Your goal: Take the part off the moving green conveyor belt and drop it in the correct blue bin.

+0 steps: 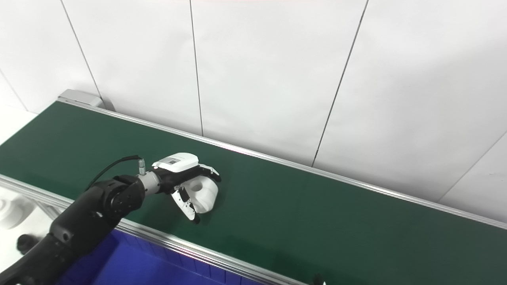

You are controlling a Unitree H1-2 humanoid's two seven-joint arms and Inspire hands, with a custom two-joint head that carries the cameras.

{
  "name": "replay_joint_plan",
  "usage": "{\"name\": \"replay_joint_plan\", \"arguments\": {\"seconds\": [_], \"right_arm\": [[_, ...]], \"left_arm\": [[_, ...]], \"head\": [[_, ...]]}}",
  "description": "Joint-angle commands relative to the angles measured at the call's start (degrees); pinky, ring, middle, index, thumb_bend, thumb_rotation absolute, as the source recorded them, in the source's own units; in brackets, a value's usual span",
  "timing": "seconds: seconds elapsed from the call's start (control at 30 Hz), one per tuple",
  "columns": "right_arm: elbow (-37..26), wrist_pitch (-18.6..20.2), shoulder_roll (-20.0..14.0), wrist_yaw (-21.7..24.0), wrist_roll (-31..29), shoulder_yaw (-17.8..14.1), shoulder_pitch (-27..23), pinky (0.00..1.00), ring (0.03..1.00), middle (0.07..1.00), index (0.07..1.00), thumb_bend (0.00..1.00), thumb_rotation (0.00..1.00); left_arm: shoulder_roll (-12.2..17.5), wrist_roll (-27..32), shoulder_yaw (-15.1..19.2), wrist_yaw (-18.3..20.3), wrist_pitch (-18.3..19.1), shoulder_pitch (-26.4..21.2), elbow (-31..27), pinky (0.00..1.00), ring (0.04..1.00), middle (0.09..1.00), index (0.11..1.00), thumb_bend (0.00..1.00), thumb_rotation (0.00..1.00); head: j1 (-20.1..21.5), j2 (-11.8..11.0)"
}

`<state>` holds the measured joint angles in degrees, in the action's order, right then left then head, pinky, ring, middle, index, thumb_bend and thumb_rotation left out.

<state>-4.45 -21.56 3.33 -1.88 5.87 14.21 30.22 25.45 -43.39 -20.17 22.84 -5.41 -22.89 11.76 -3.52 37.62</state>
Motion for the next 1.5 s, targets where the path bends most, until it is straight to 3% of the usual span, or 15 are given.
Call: {"name": "replay_joint_plan", "arguments": {"seconds": [0.0, 0.2, 0.3, 0.33, 0.37, 0.47, 0.63, 0.83, 0.93, 1.07, 1.23, 1.3, 1.47], "right_arm": [[-2.63, 0.12, 1.17, 0.47, -0.32, 0.6, -0.57, 1.0, 1.0, 1.0, 1.0, 0.63, 0.83], [-2.9, 0.14, 1.25, 0.27, 0.14, 0.66, -0.24, 1.0, 1.0, 1.0, 1.0, 0.63, 0.82], [-3.17, 0.47, 1.31, 0.34, 0.02, 0.71, -0.09, 1.0, 1.0, 1.0, 1.0, 0.63, 0.82], [-3.21, 0.49, 1.31, 0.39, -0.12, 0.74, -0.07, 1.0, 1.0, 1.0, 1.0, 0.63, 0.82], [-3.22, 0.46, 1.3, 0.42, -0.16, 0.76, -0.07, 1.0, 1.0, 1.0, 1.0, 0.63, 0.82], [-3.37, 0.6, 1.32, 0.24, 0.52, 0.75, -0.01, 1.0, 1.0, 1.0, 1.0, 0.64, 0.83], [-3.51, 0.82, 1.32, 0.46, 0.06, 0.83, 0.05, 1.0, 1.0, 1.0, 1.0, 0.63, 0.82], [-3.41, 0.88, 1.25, 0.38, 0.55, 0.76, -0.03, 1.0, 1.0, 1.0, 1.0, 0.64, 0.82], [-3.58, 1.01, 1.2, 0.5, 0.24, 0.77, -0.05, 1.0, 1.0, 1.0, 1.0, 0.63, 0.81], [-4.45, 1.54, 1.12, 0.69, -0.13, 0.78, 0.08, 1.0, 1.0, 1.0, 1.0, 0.62, 0.81], [-6.66, 3.3, 0.99, 0.97, -0.7, 0.76, 0.28, 1.0, 1.0, 1.0, 1.0, 0.62, 0.8], [-7.83, 4.2, 0.88, 1.0, -1.04, 0.58, 0.21, 1.0, 1.0, 1.0, 1.0, 0.63, 0.8], [-10.93, 7.26, 0.17, 1.65, -2.69, 0.36, -0.07, 1.0, 1.0, 1.0, 1.0, 0.67, 0.8]], "left_arm": [[1.34, -3.91, -0.37, -7.45, -2.66, -1.56, 0.61, 0.75, 0.813, 0.818, 0.778, 1.0, 0.17], [0.01, -9.1, -1.44, -16.54, -2.16, -0.88, 3.88, 0.64, 0.707, 0.73, 0.697, 0.99, 0.06], [-0.56, -9.74, -1.63, -18.88, -2.09, -0.7, 4.82, 0.54, 0.578, 0.613, 0.607, 0.95, 0.01], [-0.67, -9.62, -1.68, -19.24, -2.12, -0.64, 4.94, 0.52, 0.555, 0.584, 0.549, 0.74, 0.03], [-0.76, -9.43, -1.78, -19.65, -2.27, -0.58, 5.1, 0.51, 0.536, 0.556, 0.512, 0.61, 0.04], [-1.04, -8.72, -1.84, -20.39, -2.48, -0.3, 5.06, 0.51, 0.507, 0.523, 0.464, 0.53, 0.0], [-2.35, -3.23, -0.29, -19.25, -2.97, 0.79, 3.76, 0.56, 0.539, 0.536, 0.444, 0.52, 0.0], [-2.21, -0.63, 0.08, -17.65, -3.27, 0.8, 2.63, 0.58, 0.553, 0.538, 0.444, 0.52, 0.0], [-1.93, 0.72, 0.71, -16.48, -3.18, 0.7, 1.46, 0.56, 0.548, 0.537, 0.446, 0.52, 0.0], [-1.14, 1.65, 1.63, -14.96, -2.89, 0.75, -1.23, 0.44, 0.438, 0.504, 0.472, 0.53, 0.0], [1.22, 3.94, 4.96, -10.29, -0.25, 3.95, -12.91, 0.55, 0.535, 0.528, 0.452, 0.52, 0.0], [2.67, 4.56, 6.79, -8.49, 1.13, 6.52, -18.91, 0.58, 0.552, 0.527, 0.452, 0.52, 0.0], [4.37, 5.1, 10.62, -6.08, 3.61, 11.59, -28.11, 0.55, 0.516, 0.506, 0.468, 0.52, 0.0]], "head": [[0.29, 0.21], [0.46, 0.4], [0.54, 0.46], [0.69, 0.56], [0.69, 0.56], [0.9, 0.64], [1.04, 0.77], [1.18, 0.74], [0.65, 1.12], [-0.67, 2.44], [-2.3, 4.41], [-3.65, 6.21], [-6.39, 9.08]]}}
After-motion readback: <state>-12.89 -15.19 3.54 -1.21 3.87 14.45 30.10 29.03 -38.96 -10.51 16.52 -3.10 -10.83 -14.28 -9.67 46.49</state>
